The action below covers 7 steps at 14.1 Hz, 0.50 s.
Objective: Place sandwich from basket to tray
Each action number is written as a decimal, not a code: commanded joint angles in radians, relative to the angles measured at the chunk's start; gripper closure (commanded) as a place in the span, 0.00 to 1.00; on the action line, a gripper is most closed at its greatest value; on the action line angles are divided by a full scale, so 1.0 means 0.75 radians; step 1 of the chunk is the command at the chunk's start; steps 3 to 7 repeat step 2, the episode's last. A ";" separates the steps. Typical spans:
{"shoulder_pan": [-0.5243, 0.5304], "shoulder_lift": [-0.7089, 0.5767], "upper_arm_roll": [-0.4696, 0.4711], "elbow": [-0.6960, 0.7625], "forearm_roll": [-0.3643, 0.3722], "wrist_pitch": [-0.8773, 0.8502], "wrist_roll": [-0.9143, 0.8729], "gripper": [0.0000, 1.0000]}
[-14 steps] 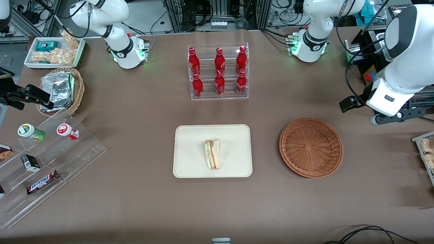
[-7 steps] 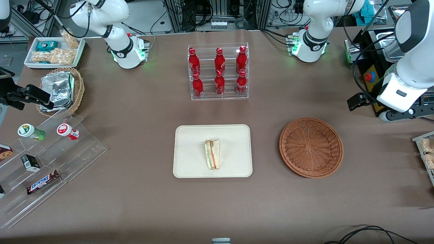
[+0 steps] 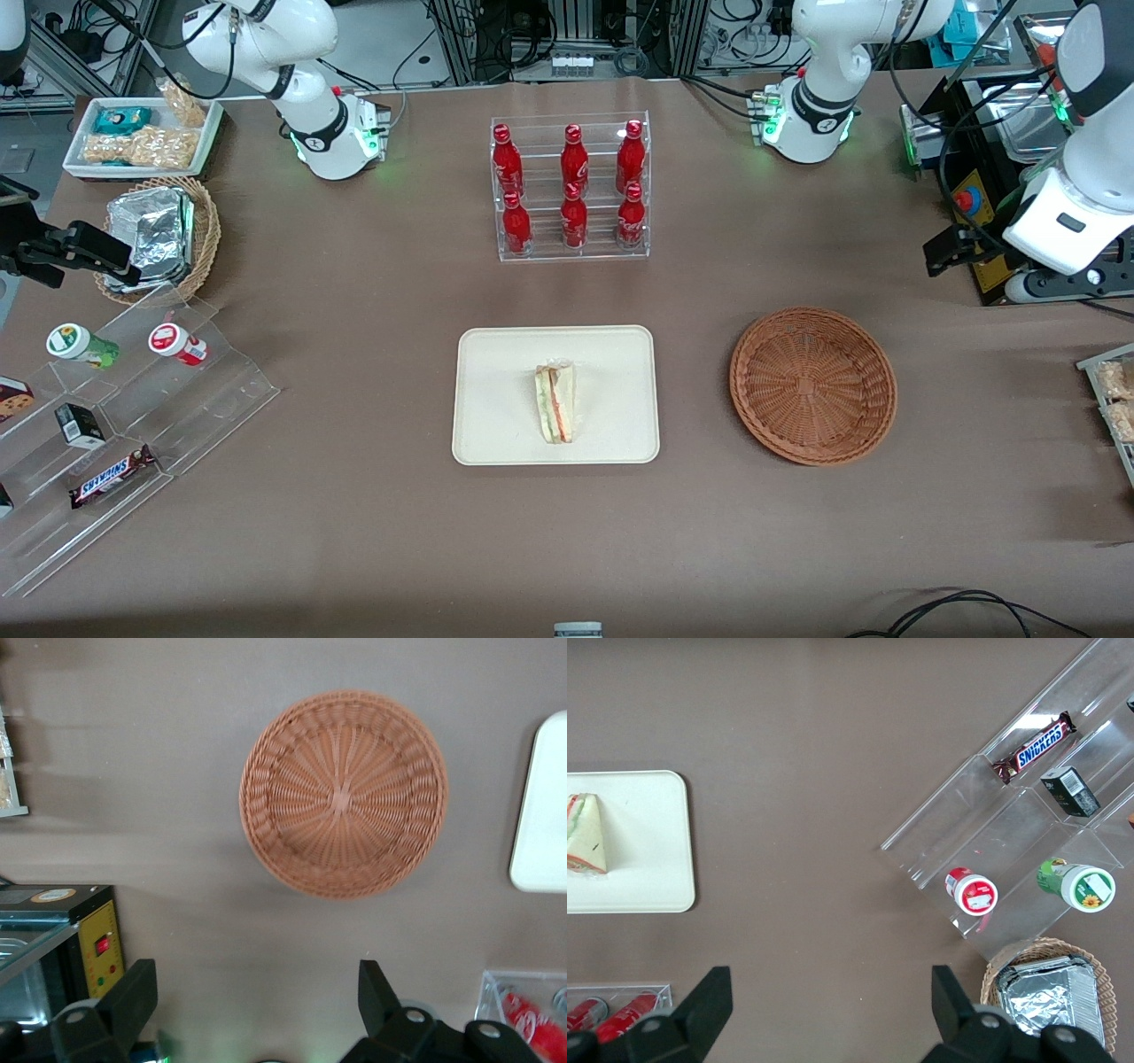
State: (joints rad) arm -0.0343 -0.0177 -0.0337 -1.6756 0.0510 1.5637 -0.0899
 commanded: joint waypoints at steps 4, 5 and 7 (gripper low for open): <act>-0.024 -0.038 0.079 0.060 -0.094 -0.072 0.065 0.00; -0.024 -0.038 0.079 0.060 -0.094 -0.072 0.065 0.00; -0.024 -0.038 0.079 0.060 -0.094 -0.072 0.065 0.00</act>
